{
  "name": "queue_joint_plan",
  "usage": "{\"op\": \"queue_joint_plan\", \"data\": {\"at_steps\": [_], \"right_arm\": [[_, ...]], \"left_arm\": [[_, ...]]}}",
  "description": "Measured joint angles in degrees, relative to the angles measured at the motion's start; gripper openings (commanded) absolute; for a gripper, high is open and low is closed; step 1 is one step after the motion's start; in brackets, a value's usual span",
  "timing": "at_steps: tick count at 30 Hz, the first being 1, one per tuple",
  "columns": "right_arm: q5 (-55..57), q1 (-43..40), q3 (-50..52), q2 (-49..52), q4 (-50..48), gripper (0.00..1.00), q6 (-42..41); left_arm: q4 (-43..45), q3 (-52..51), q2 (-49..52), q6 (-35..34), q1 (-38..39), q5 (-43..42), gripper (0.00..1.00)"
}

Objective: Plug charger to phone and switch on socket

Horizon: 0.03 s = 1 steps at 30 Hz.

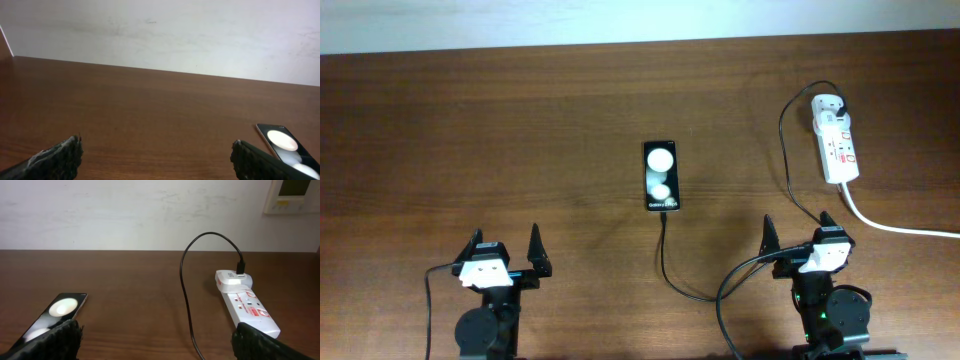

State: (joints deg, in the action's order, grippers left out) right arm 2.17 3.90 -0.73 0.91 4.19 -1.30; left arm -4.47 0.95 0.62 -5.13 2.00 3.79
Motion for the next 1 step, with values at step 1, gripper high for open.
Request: {"op": "queue_joint_plan", "data": {"at_steps": [1], "right_arm": [[0.0,0.0,0.0,0.0,0.02,0.99,0.04]], "left_arm": [[0.0,0.0,0.0,0.0,0.0,0.0,0.99]]}}
